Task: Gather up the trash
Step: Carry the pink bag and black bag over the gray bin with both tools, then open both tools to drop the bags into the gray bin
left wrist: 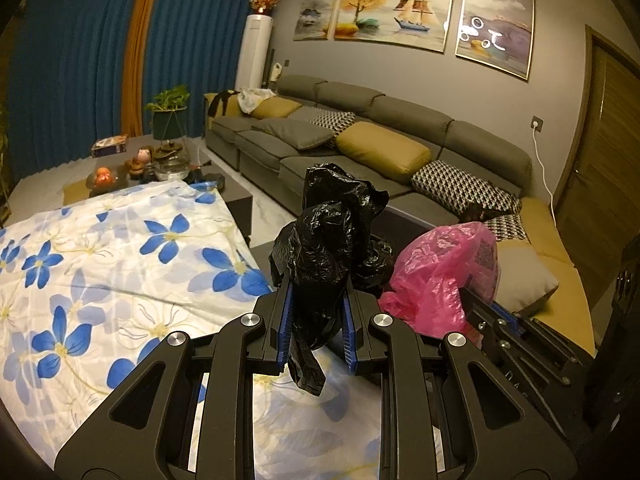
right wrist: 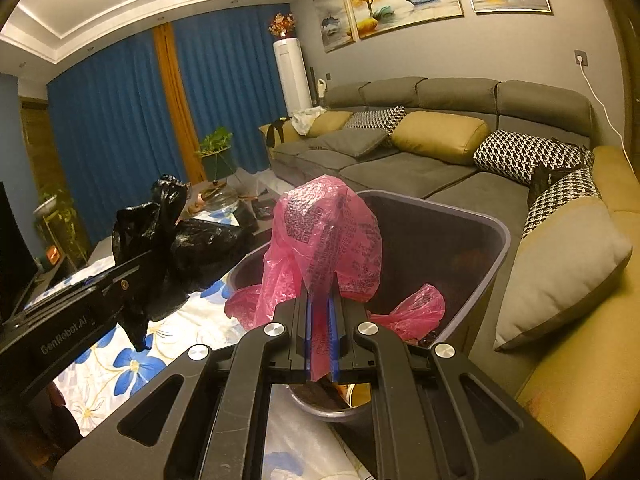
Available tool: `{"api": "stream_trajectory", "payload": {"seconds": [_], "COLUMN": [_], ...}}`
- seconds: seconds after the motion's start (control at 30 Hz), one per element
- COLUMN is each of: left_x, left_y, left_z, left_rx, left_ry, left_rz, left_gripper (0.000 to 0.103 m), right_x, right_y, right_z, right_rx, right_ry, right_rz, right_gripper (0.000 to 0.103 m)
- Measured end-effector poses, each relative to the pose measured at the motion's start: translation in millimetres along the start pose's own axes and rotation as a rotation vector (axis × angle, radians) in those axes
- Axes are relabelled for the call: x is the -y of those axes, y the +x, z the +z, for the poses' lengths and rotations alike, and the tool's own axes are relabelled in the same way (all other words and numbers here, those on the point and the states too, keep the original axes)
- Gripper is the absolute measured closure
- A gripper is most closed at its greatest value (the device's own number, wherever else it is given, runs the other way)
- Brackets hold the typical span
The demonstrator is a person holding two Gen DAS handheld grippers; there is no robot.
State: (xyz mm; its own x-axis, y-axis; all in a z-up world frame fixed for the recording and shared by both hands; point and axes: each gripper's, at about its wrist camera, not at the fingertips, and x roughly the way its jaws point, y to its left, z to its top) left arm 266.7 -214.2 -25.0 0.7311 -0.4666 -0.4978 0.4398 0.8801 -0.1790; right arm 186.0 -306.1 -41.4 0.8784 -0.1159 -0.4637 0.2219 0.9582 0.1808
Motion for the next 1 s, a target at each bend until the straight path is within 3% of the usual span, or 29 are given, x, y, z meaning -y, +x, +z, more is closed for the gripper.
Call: {"api": "stream_trajectory", "payload": {"seconds": [0.5,0.7,0.83,1.0], "left_x": [15.3,18.3,16.0,11.2], "left_y": [36.5,50.7,55.1,52.8], "left_z": [0.3,-3.7,-8.4,-10.3], "left_rx": [-0.071,-0.111,-0.132,-0.126], "left_ry": [0.013,0.008,-0.014,-0.033], "left_rz": [-0.094,-0.134,-0.157,-0.149], "left_gripper": [0.083,0.077,0.063,0.041], "right_x": [10.0,17.0,20.6,26.1], "right_y": [19.2,24.6,26.0,27.1], "right_z": [-3.6,-7.6,-9.1,-13.6], "right_rx": [-0.046,-0.059,-0.058,-0.06], "right_ry": [0.026,0.039,0.047,0.057], "right_rz": [-0.037,-0.05,-0.055,-0.06], "right_gripper": [0.095,0.091,0.079,0.078]}}
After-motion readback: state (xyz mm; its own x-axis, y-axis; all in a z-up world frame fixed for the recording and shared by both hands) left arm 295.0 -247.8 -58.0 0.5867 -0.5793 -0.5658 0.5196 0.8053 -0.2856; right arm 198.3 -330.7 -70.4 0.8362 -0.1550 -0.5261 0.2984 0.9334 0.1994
